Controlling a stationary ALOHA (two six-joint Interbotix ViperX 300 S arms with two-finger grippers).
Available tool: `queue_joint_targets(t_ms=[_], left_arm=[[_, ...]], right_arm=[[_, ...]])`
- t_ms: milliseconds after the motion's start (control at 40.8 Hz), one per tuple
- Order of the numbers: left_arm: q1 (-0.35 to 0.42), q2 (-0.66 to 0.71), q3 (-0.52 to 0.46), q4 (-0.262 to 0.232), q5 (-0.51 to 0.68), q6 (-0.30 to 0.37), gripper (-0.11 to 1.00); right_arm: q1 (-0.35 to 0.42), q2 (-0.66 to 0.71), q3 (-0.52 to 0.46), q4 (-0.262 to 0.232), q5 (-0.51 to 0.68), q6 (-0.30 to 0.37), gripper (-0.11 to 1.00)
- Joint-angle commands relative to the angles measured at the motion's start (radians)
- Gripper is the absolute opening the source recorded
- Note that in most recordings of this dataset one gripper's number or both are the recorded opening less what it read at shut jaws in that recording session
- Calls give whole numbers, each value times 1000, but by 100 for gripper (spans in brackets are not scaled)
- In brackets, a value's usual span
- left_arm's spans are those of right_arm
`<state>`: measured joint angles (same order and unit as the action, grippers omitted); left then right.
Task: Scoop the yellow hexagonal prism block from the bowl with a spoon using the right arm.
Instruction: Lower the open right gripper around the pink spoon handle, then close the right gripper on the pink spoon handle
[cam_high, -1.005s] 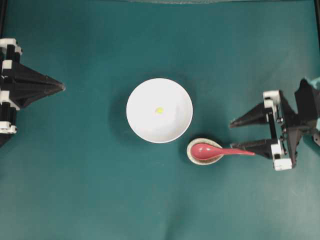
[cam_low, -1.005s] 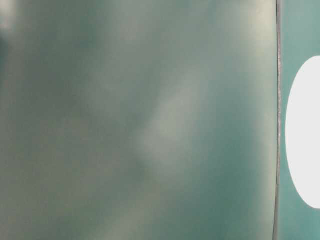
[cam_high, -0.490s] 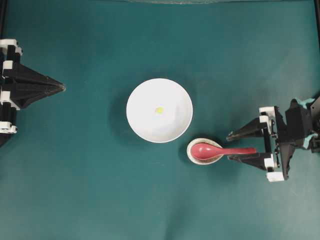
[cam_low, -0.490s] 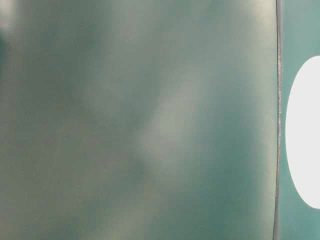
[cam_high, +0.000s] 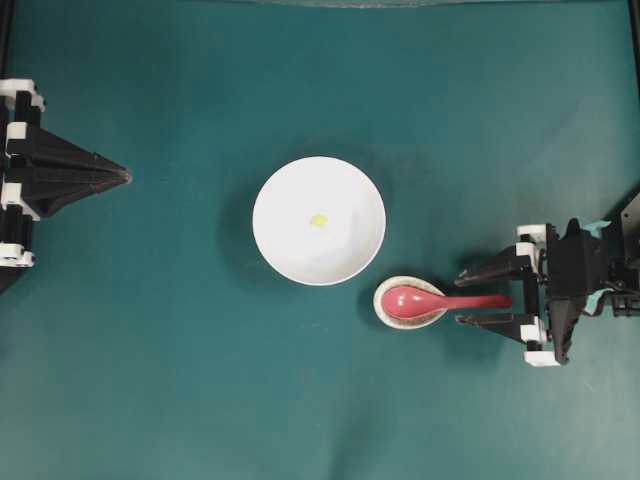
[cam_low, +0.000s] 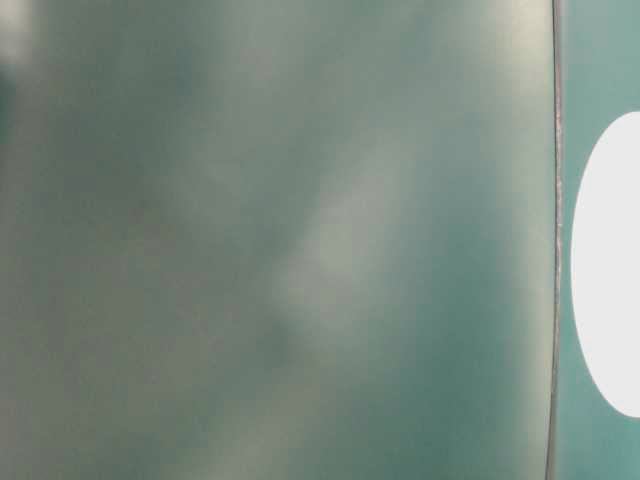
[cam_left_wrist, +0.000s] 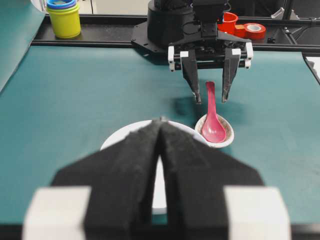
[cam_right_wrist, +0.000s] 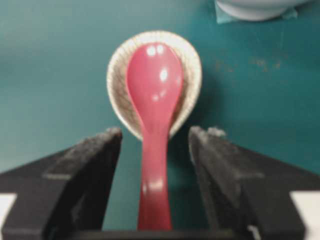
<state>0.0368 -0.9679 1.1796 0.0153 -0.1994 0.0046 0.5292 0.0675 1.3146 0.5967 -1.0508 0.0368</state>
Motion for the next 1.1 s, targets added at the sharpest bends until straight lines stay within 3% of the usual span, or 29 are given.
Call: queue_joint_targets(t_ms=[0, 883, 1079], left_arm=[[3, 6, -25, 3, -5, -2, 1], [3, 11, -25, 3, -5, -2, 1], [3, 11, -25, 3, -5, -2, 1]], right_arm=[[9, 11, 2, 3, -26, 12, 61], [20, 66, 8, 0, -60, 20, 61], [20, 66, 8, -11, -61, 11, 50]])
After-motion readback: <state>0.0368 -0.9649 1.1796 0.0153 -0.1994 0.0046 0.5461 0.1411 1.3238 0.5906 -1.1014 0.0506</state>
